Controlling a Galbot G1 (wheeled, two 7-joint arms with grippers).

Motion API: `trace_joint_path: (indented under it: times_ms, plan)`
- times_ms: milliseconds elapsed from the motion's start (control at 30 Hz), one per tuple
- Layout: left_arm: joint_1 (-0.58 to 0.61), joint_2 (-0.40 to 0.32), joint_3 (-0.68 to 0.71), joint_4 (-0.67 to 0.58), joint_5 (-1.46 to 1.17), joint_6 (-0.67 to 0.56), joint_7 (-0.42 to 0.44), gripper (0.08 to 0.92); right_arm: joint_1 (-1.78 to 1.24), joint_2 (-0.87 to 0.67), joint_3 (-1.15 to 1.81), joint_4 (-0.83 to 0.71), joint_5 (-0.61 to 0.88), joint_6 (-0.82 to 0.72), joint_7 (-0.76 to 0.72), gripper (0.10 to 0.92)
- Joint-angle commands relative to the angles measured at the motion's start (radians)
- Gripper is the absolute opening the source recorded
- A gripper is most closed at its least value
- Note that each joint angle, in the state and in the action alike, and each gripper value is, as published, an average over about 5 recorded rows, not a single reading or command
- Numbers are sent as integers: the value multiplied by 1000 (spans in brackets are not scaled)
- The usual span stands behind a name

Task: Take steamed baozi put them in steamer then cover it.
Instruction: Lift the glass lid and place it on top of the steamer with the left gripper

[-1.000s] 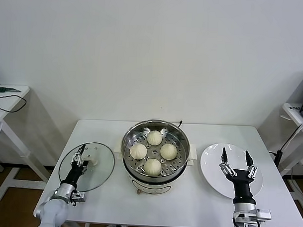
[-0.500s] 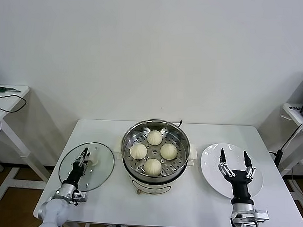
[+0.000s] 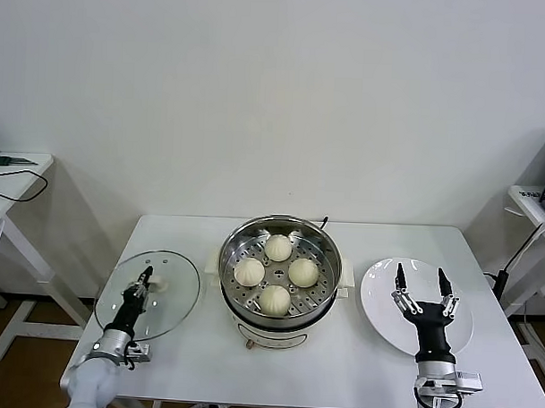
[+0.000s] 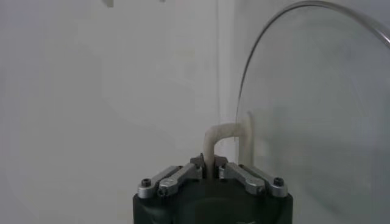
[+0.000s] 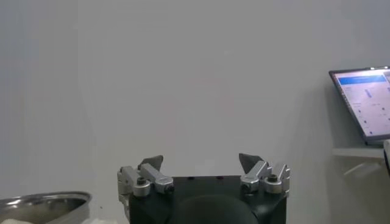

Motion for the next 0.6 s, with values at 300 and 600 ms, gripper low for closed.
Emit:
trace_joint_path:
  times_ms: [300,600]
  plan:
    - [239,170,1,-657,-385,331,239,189,14,-4,-3,-5,10,-3,-2,823]
    - [173,329,354,-788,-423,632,284,189,10,-3,7,-6,9,3,-3,823]
